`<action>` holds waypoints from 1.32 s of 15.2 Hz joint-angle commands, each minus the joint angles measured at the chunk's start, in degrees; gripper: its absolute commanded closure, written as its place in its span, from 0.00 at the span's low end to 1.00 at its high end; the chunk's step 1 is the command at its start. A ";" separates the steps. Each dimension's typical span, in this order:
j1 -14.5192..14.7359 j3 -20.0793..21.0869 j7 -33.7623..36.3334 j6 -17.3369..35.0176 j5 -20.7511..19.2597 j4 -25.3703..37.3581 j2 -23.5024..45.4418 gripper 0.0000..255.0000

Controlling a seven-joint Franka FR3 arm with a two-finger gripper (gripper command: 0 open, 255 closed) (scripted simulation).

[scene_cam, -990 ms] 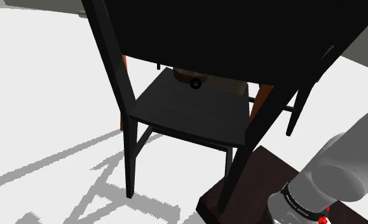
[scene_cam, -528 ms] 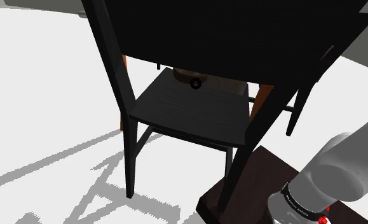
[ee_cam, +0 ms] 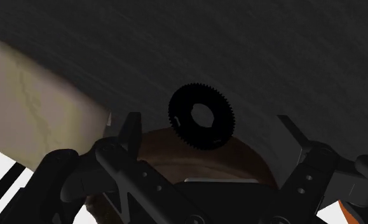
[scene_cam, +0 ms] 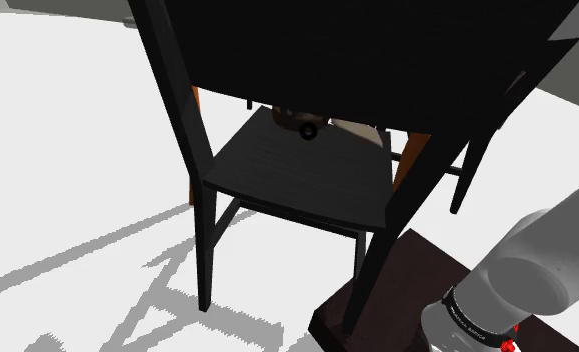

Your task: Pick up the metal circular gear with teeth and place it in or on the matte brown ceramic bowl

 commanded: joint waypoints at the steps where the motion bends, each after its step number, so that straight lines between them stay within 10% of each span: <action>1: -0.13 -0.08 0.23 1.93 -0.27 -1.53 0.38 0.00; 9: -0.13 -0.08 0.23 1.93 -0.27 -1.53 0.38 0.00; 10: -0.13 -0.08 0.23 1.93 -0.27 -1.53 0.38 1.00; 20: -0.13 -0.10 0.08 1.18 -0.19 -0.87 0.27 1.00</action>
